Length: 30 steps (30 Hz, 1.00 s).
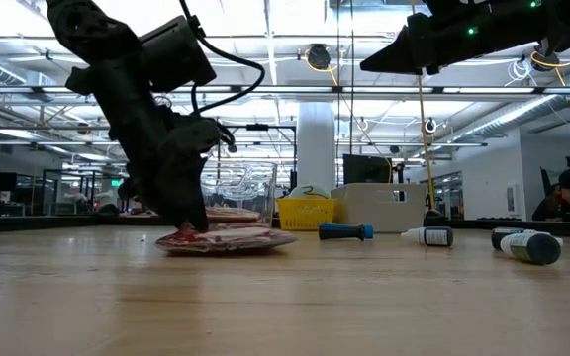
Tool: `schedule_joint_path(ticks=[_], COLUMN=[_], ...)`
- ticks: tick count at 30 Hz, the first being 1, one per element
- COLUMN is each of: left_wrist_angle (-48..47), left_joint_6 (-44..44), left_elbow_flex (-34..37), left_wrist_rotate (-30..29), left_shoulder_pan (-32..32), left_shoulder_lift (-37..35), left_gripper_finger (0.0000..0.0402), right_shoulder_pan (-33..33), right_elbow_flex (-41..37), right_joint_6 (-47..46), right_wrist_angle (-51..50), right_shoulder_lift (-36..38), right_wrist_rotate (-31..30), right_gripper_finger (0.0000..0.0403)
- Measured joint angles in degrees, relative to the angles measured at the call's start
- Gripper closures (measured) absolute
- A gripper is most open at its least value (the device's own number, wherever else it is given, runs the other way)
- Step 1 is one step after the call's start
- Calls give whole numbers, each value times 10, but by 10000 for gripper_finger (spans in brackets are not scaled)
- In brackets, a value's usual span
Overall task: Pick & Place Food Item
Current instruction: Stack the red popcorn bag on top of the other red popcorn bags in the clear bin
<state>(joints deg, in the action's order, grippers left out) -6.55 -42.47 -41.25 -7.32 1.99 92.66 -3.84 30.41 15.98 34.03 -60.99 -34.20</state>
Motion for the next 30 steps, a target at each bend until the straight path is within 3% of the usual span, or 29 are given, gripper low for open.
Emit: schedule_joint_path(ticks=[5,7,17,30], left_wrist_angle=[8,9,10,2], left_joint_6=[14,19,40,131], left_elbow_flex=[0,0,-26,-106], left_wrist_rotate=[-1,-3,-9,-49], left_shoulder_pan=[-1,-1,8,46], left_shoulder_lift=[0,0,-15,-130], left_gripper_finger=[371,392,399,401], right_shoulder_pan=[0,0,0,0], right_elbow_flex=[0,0,0,0], right_joint_6=[2,2,-4,-5], right_wrist_angle=[0,0,-1,-4], right_shoulder_lift=[0,0,0,0], right_wrist_rotate=[0,0,0,0], right_gripper_finger=[245,244,244,247])
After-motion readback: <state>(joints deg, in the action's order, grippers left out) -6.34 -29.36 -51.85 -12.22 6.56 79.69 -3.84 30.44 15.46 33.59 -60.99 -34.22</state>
